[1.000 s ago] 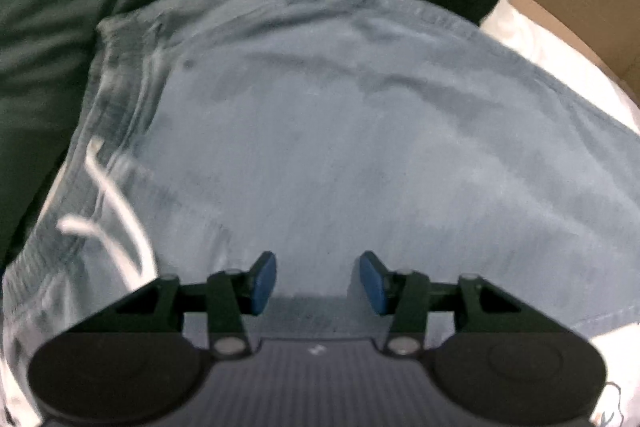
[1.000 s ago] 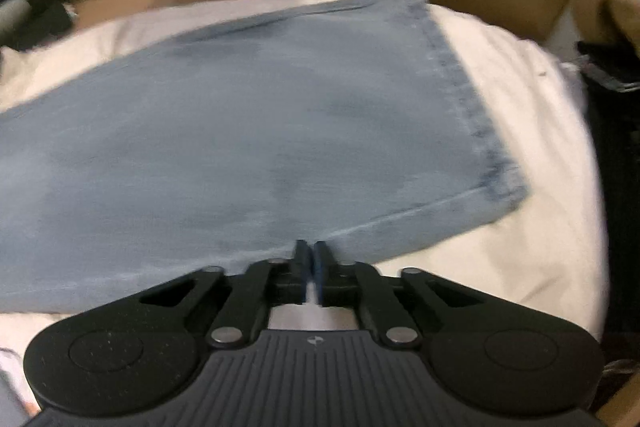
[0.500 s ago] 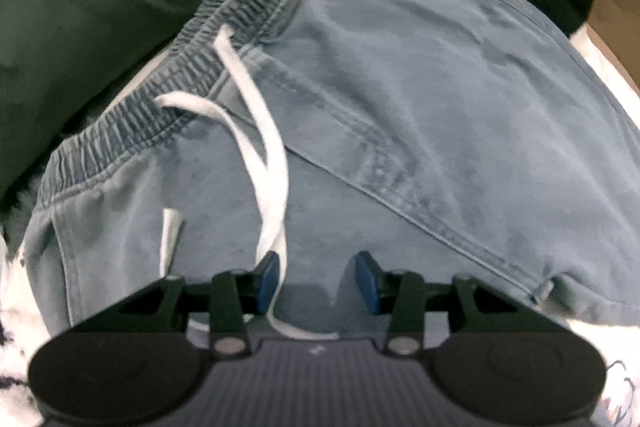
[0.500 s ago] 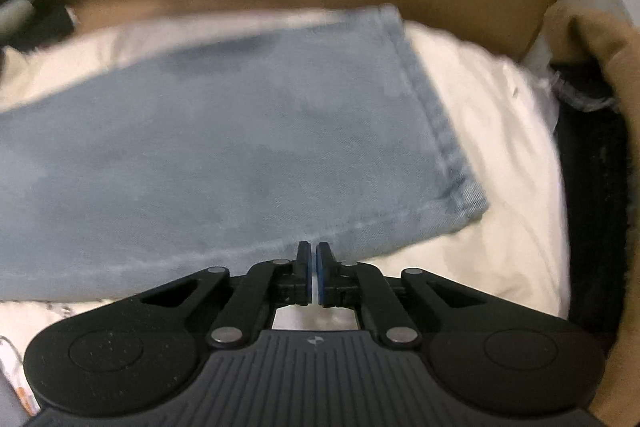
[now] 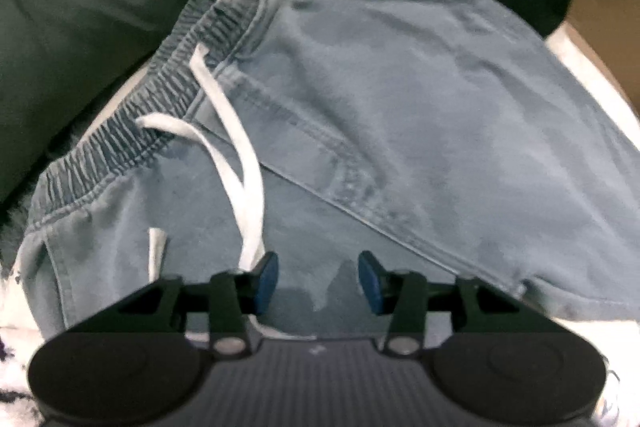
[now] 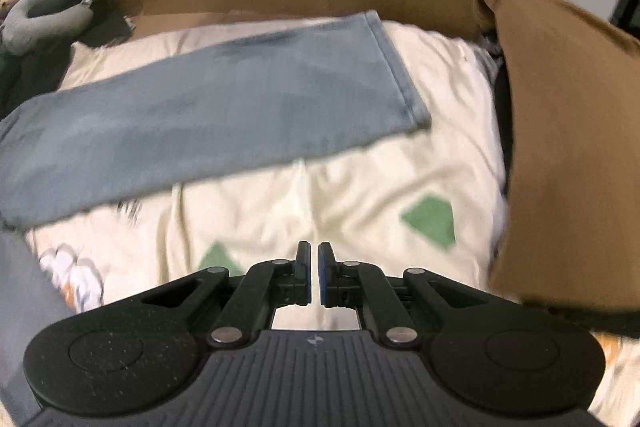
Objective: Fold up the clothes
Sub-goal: 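Close the right gripper and move it over the folded jeans, then open the right gripper over the seam edge of the jeans leg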
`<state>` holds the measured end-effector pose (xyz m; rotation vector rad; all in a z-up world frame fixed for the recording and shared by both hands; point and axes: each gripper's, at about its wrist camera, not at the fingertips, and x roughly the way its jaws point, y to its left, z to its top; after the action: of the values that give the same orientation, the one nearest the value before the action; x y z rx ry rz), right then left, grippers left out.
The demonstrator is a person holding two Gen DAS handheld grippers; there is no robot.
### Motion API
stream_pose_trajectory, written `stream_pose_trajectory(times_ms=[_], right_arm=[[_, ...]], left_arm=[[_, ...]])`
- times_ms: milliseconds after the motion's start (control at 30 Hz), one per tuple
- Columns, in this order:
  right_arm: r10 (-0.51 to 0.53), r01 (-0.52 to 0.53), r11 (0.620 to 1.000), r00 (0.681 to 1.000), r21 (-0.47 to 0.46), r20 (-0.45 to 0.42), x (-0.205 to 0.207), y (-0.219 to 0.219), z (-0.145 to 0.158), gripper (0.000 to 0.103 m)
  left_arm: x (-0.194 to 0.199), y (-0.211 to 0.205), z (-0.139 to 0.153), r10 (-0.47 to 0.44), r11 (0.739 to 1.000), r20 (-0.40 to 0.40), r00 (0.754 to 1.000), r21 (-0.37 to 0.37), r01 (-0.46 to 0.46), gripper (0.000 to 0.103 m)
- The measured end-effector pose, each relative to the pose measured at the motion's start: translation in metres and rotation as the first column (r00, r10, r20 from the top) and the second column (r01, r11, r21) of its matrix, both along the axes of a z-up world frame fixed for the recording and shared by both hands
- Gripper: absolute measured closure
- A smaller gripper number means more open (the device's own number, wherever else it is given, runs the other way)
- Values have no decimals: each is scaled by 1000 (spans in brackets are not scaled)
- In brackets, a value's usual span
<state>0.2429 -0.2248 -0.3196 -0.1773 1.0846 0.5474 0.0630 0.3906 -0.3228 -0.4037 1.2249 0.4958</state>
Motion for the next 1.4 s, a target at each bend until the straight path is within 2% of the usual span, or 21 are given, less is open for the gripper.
stream_pose_trajectory(times_ms=[267, 467, 633, 867, 1067, 1167, 1300, 1400], right_arm=[[23, -21, 999, 999, 39, -43, -54, -24, 3, 99], [119, -114, 991, 990, 66, -78, -76, -22, 2, 99], [253, -243, 965, 960, 96, -120, -96, -7, -2, 99], [468, -453, 884, 860, 117, -202, -135, 24, -16, 98], [571, -532, 821, 760, 208, -311, -162, 46, -31, 99], [636, -589, 771, 691, 241, -344, -178, 62, -37, 99], [722, -680, 686, 590, 260, -361, -201, 83, -40, 99], [756, -716, 643, 539, 270, -371, -211, 94, -43, 96]], left_arm=[[-33, -6, 29, 15, 1000, 0, 1000, 9, -15, 56], [-57, -11, 34, 3, 1000, -31, 1000, 21, -2, 56], [-82, -20, 36, 11, 1000, -47, 999, 7, -11, 56], [-108, -35, 33, 13, 1000, -83, 996, 6, -12, 55], [-132, -38, 31, 60, 998, -112, 992, -1, -60, 55], [-142, -38, 32, 75, 997, -123, 990, -1, -76, 55], [-153, -38, 32, 94, 995, -137, 986, -2, -95, 54], [-162, -39, 33, 108, 994, -147, 983, -2, -109, 54]])
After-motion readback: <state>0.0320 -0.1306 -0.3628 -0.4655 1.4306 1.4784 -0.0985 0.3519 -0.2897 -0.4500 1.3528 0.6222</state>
